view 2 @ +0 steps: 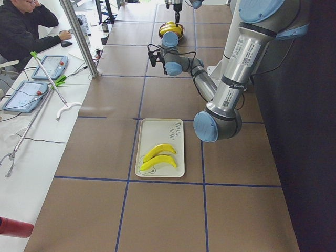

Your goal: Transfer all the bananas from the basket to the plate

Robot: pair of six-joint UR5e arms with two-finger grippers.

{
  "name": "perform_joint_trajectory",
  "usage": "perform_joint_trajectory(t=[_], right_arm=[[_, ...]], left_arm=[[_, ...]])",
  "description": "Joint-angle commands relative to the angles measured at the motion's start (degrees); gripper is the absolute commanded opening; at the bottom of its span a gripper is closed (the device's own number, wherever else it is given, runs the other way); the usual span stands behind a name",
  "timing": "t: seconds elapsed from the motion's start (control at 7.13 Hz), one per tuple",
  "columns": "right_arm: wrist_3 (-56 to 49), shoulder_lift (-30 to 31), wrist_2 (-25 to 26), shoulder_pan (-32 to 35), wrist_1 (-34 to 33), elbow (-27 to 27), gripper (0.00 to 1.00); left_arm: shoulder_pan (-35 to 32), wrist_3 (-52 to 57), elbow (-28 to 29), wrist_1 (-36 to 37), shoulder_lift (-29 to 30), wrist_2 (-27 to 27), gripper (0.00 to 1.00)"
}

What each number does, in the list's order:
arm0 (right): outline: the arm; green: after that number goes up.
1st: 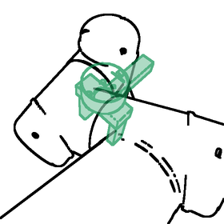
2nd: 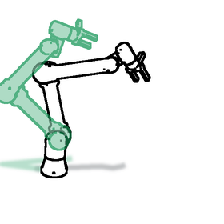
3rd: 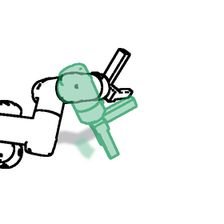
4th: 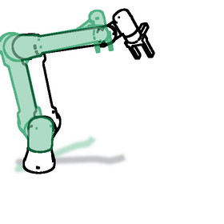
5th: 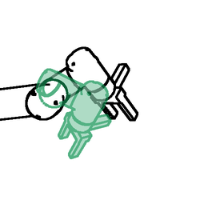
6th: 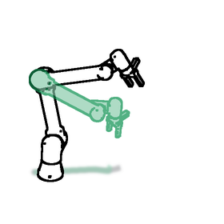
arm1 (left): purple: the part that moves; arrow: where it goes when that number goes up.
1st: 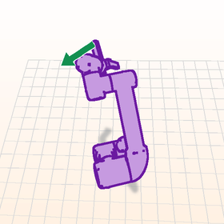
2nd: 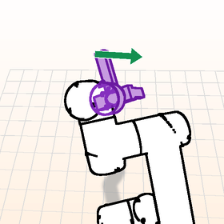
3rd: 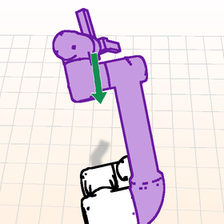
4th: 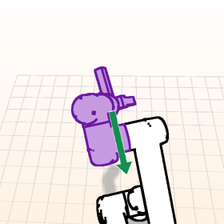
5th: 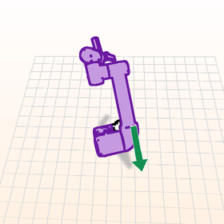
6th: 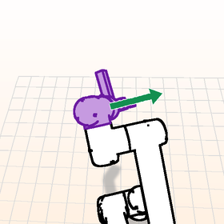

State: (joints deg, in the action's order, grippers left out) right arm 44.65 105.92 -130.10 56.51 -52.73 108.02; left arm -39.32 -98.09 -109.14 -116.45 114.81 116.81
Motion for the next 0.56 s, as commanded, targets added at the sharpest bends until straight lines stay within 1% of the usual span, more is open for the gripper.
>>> perform_joint_trajectory(t=[0.0,0.42], right_arm=[[-0.36,-0.19,-0.07,1.75,0.00,-0.09,0.69],[-0.36,-1.41,0.90,1.24,-0.53,-1.31,0.69]], left_arm=[[0.20,-0.52,0.16,0.00,0.06,0.00,1.00],[0.20,-0.70,0.07,0.00,-0.03,0.00,1.00]])
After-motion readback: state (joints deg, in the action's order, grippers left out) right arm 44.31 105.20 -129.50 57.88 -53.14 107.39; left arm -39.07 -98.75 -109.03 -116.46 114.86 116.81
